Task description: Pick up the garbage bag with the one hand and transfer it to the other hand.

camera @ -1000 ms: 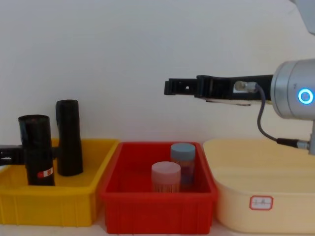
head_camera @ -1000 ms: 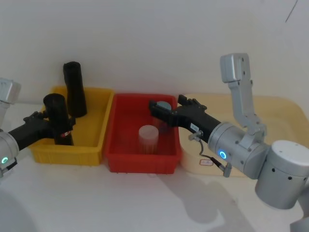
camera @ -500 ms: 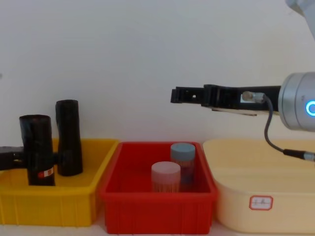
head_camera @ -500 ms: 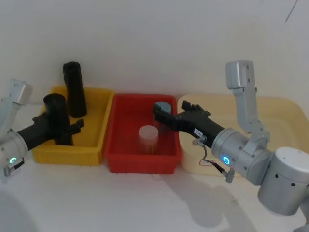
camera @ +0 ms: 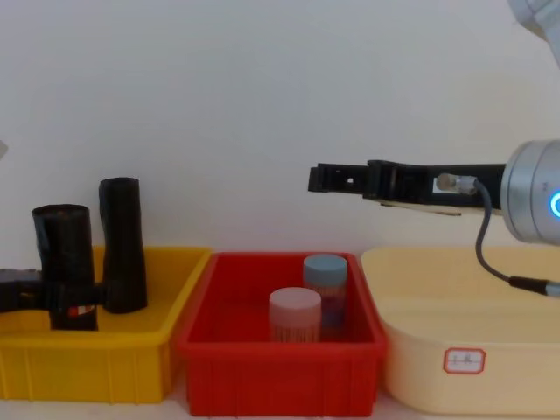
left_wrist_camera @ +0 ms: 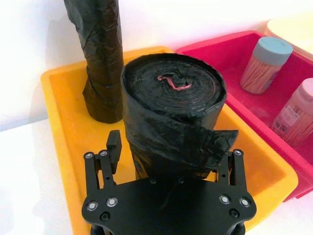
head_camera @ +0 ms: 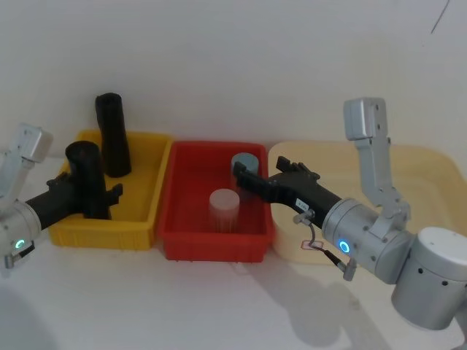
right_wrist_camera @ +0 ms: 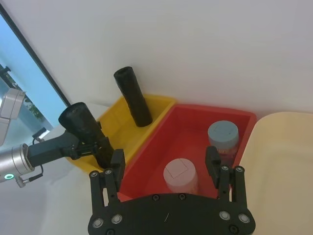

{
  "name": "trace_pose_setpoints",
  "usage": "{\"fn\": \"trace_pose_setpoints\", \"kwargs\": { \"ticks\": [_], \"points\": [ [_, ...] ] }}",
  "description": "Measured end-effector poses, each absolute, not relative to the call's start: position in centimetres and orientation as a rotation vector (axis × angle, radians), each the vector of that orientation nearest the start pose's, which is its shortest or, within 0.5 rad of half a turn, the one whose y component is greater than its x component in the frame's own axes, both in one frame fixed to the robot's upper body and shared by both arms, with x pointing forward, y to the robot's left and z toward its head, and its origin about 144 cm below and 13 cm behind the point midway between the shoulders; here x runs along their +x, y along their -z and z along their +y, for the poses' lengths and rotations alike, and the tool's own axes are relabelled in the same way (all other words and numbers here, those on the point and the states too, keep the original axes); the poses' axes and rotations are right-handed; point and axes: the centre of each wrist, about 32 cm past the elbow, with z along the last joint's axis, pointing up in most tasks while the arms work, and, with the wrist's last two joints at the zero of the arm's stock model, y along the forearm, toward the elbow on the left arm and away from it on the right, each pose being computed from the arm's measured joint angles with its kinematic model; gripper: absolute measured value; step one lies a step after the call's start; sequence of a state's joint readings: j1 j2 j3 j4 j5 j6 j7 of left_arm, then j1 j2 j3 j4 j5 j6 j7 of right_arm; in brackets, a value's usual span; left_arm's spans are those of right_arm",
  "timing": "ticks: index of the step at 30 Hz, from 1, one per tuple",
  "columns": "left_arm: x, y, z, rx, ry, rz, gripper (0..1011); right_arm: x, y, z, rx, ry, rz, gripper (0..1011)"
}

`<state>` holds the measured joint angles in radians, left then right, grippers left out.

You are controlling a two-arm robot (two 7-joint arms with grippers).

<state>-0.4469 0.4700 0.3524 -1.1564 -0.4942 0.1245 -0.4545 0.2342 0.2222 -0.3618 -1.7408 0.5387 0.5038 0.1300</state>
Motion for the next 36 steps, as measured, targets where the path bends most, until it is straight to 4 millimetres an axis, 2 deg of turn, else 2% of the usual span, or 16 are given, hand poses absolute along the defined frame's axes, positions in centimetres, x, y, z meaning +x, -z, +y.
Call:
{"fn": "trace_pose_setpoints", "kwargs": {
  "ticks": [6,10,13,15,18,22,25,36],
  "points": [
    [56.7,-117.5,33.0,0.19,-1.022,0.136,1001,48.8,-124.9,-16.8,-0.028,0.933,0.306,1000],
    [56.7,-117.4,33.0,0.193,-1.026,0.136,945,48.8,-124.8,-16.9,-0.03,0.934,0.304,1000],
    [56.7,-117.4,33.0,0.195,-1.029,0.137,875,48.8,-124.9,-16.8,-0.033,0.934,0.3,1000],
    [56.7,-117.3,33.0,0.197,-1.031,0.137,790,48.8,-125.0,-16.8,-0.035,0.933,0.296,1000],
    [56.6,-117.3,33.0,0.198,-1.032,0.137,739,49.0,-125.1,-16.8,-0.042,0.931,0.294,1000],
    [56.6,-117.3,33.0,0.199,-1.033,0.137,581,49.5,-125.2,-16.6,-0.065,0.926,0.29,1000],
    [56.6,-117.3,33.0,0.2,-1.034,0.137,533,49.8,-125.3,-16.5,-0.083,0.922,0.292,1000],
    [56.6,-117.3,33.0,0.201,-1.036,0.138,471,52.3,-124.7,-15.3,-0.195,0.891,0.3,1000]
  ]
}}
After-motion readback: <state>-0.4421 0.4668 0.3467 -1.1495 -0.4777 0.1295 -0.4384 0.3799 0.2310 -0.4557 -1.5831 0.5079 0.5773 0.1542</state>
